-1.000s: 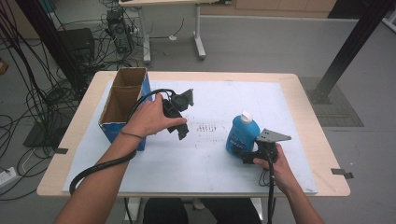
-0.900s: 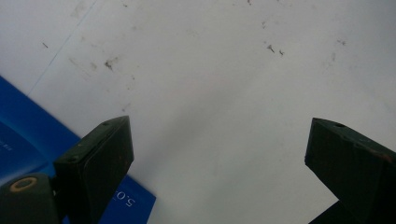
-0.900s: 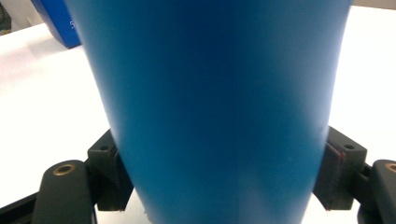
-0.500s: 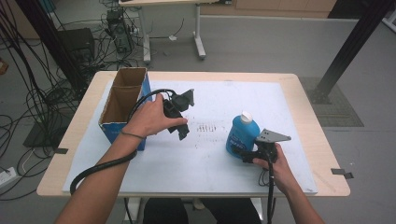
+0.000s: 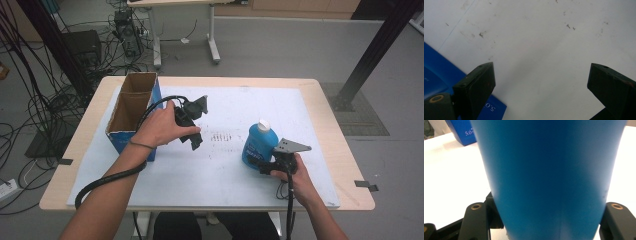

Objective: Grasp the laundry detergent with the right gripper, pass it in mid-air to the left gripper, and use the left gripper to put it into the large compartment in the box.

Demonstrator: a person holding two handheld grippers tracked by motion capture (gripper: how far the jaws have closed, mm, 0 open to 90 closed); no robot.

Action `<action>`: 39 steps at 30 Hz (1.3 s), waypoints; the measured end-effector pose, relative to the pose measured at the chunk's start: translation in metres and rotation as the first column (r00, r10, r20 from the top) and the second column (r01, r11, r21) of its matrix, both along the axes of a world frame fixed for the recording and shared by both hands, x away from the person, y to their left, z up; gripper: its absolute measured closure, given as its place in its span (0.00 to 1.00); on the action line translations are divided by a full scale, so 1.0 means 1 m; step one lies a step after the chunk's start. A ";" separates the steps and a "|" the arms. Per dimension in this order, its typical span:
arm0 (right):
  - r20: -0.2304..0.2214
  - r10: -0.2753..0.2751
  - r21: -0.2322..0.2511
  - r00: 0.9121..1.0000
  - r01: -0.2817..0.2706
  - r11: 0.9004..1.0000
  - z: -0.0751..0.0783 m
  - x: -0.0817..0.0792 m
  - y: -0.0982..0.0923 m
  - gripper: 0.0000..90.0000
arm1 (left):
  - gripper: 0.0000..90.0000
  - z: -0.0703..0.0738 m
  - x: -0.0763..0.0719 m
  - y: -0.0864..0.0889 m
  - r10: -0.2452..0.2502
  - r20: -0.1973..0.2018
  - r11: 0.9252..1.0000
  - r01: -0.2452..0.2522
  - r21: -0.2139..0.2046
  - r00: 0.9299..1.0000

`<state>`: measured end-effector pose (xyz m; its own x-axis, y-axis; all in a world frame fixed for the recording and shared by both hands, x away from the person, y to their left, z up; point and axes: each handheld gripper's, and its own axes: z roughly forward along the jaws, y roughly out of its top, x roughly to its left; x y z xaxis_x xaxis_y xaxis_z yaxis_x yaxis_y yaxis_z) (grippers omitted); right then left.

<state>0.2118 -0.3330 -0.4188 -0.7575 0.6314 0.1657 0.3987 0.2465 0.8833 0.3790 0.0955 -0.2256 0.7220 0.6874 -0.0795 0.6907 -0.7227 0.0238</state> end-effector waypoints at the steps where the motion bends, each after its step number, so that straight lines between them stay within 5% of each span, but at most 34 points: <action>1: 0.002 0.000 0.000 1.000 0.000 1.000 0.000 0.000 0.000 0.41 | 0.09 0.000 0.000 0.000 0.000 -0.001 1.000 0.000 0.000 1.000; 39: 0.026 0.014 -0.013 1.000 -0.013 1.000 -0.001 0.000 0.000 0.43 | 0.08 0.011 0.000 -0.002 0.003 0.017 1.000 -0.002 -0.004 1.000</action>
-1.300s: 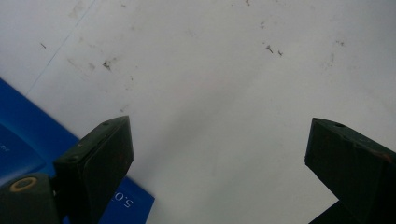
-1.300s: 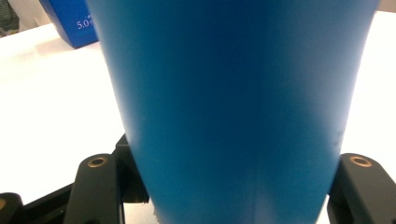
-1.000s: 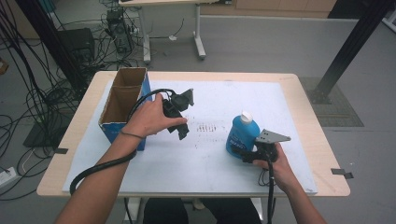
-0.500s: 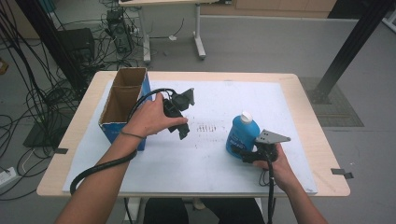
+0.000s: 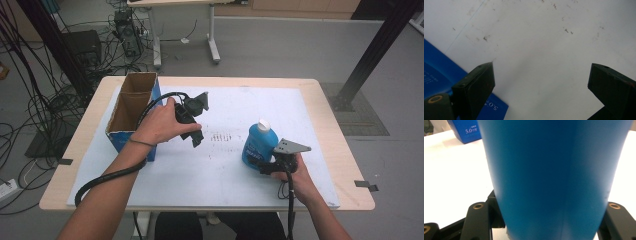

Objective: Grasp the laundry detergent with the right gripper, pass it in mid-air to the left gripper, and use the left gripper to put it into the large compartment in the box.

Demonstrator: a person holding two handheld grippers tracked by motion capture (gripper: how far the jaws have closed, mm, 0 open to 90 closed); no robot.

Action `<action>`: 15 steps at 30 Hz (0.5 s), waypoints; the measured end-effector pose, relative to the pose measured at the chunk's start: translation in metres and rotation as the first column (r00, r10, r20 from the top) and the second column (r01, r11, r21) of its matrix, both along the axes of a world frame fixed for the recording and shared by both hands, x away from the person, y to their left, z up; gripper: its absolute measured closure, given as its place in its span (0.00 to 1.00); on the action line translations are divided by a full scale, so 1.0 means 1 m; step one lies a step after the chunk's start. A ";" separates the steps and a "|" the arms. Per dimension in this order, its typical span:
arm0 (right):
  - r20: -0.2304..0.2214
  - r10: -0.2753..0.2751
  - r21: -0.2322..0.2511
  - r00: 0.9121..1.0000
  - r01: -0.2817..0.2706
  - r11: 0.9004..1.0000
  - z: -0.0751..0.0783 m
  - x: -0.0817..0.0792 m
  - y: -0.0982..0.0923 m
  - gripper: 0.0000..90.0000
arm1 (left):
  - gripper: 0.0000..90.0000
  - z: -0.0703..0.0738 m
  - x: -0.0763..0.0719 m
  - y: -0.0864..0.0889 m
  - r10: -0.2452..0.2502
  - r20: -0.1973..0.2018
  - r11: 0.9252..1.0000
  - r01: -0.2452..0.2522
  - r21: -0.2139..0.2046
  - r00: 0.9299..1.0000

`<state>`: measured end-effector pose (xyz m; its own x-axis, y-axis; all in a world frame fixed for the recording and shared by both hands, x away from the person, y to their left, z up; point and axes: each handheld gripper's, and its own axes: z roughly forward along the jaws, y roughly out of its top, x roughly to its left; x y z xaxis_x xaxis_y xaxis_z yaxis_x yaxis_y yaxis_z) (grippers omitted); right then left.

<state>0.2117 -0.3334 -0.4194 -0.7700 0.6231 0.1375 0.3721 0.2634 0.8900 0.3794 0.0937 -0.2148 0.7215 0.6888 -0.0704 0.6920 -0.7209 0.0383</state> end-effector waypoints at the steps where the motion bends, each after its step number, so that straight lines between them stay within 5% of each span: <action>1: 0.000 0.000 0.000 1.000 0.000 1.000 0.000 0.000 0.000 0.43 | 0.08 0.000 0.001 -0.001 -0.001 -0.001 1.000 0.001 0.003 1.000; 15: 0.005 0.001 0.001 1.000 -0.001 1.000 -0.001 0.000 0.000 0.43 | 0.09 -0.006 0.002 0.002 0.001 -0.009 1.000 -0.001 -0.003 1.000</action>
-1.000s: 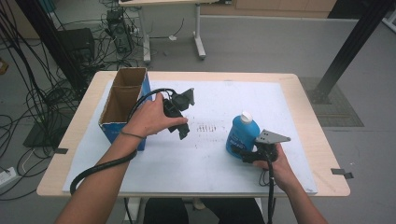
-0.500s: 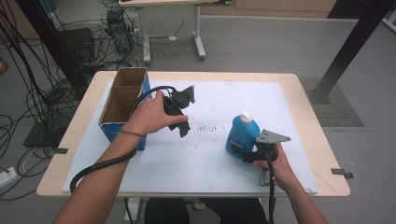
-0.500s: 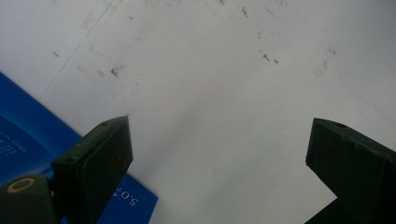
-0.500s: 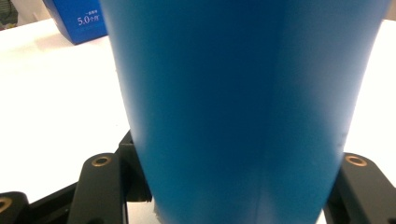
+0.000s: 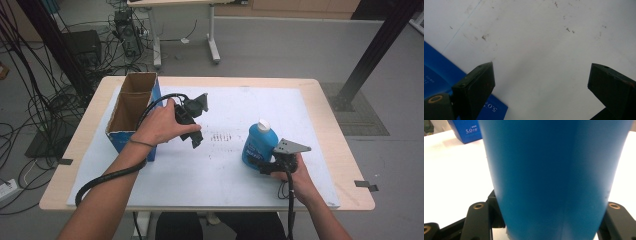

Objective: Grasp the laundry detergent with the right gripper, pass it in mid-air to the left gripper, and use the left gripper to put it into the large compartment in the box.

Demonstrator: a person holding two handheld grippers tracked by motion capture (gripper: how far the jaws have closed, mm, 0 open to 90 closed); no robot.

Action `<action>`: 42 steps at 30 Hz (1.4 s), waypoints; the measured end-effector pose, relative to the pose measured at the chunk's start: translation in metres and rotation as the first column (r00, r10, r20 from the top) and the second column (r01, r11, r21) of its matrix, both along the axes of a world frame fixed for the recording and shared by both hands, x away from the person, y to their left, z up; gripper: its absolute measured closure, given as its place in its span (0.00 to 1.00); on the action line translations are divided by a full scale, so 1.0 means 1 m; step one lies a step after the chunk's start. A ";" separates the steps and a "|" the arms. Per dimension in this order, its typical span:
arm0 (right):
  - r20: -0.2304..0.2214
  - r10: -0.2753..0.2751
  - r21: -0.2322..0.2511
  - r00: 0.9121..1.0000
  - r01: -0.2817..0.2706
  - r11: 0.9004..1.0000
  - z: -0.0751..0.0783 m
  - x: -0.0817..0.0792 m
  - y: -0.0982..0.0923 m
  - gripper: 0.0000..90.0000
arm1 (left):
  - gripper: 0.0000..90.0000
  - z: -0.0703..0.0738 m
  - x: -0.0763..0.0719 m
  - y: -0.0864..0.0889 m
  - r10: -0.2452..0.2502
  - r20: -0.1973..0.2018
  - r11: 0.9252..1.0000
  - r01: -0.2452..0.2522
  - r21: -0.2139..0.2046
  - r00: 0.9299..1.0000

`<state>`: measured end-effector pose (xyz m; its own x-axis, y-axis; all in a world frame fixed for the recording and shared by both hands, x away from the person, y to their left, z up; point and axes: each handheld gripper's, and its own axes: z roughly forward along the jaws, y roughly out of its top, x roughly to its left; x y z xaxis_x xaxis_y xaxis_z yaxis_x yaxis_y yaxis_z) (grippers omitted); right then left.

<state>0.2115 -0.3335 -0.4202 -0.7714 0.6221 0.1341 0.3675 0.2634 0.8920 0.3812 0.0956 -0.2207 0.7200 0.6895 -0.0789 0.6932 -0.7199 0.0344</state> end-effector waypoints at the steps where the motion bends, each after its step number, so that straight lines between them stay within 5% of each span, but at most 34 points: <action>1: -0.001 0.002 -0.002 1.000 -0.002 1.000 0.001 0.000 0.000 0.44 | 0.09 0.000 0.000 0.000 -0.001 0.000 1.000 0.001 0.001 1.000; 42: 0.008 0.007 0.009 1.000 -0.008 1.000 -0.003 0.001 -0.002 0.44 | 0.09 0.000 0.001 0.006 0.007 0.004 1.000 -0.007 -0.002 1.000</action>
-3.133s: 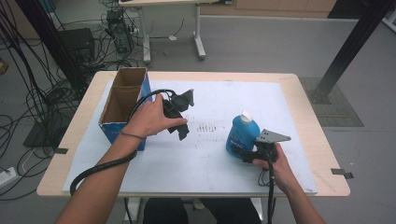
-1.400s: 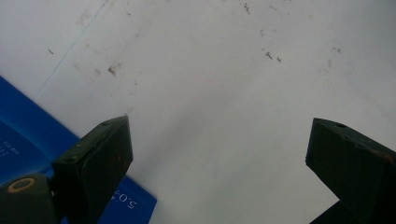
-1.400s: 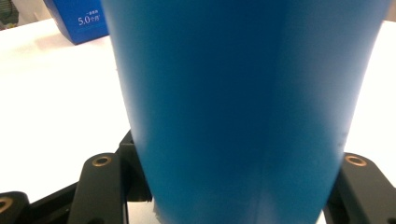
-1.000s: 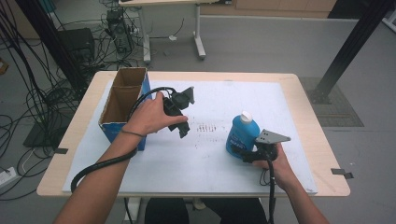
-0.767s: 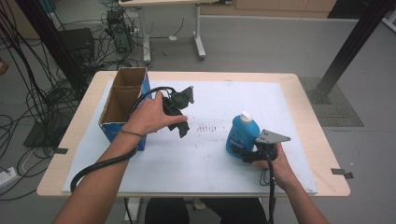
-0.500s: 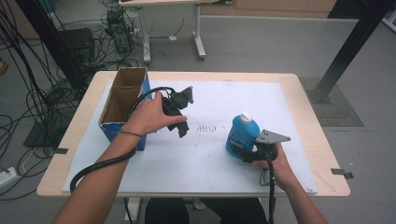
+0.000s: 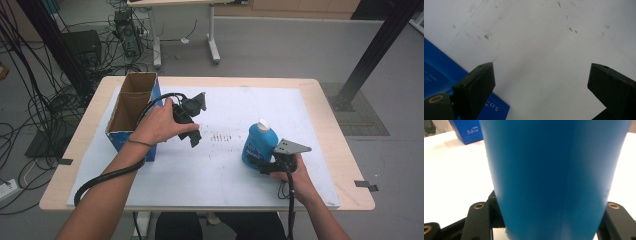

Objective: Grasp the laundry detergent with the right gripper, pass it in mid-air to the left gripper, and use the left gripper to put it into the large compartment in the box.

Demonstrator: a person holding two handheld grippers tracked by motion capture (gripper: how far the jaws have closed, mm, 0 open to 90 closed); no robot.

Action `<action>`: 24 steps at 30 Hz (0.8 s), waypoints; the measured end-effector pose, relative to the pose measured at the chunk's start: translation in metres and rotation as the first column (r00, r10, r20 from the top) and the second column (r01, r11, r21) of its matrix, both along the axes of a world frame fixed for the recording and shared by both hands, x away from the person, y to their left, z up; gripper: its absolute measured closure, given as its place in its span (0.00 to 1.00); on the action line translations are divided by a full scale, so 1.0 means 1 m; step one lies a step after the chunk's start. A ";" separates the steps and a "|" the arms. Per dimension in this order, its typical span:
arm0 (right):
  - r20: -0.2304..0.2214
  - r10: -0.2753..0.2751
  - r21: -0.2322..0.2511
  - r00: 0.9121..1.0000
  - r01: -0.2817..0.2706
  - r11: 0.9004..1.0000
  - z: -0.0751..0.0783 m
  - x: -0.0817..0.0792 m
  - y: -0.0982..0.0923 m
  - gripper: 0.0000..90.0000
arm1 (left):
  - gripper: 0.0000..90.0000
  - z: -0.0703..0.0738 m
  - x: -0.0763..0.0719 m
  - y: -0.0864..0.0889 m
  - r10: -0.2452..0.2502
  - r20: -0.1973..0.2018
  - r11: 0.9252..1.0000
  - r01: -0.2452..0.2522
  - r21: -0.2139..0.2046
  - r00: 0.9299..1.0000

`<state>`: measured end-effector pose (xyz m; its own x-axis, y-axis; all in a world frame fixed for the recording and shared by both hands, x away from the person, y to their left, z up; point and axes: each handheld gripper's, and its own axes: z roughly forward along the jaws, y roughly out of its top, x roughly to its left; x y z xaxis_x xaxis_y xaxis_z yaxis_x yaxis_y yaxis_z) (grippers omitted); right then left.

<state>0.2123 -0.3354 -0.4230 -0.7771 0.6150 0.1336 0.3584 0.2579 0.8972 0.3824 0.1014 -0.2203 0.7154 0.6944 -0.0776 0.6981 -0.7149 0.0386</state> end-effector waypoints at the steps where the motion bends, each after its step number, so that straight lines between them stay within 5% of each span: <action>1: 0.000 0.000 0.000 1.000 0.000 1.000 0.000 0.000 0.000 0.44 | 0.09 0.000 0.000 0.000 0.000 0.000 1.000 0.000 0.001 1.000; 24: 0.003 0.005 0.001 1.000 -0.005 1.000 -0.001 0.001 -0.001 0.44 | 0.09 -0.001 -0.001 0.000 0.003 -0.002 1.000 -0.003 0.004 1.000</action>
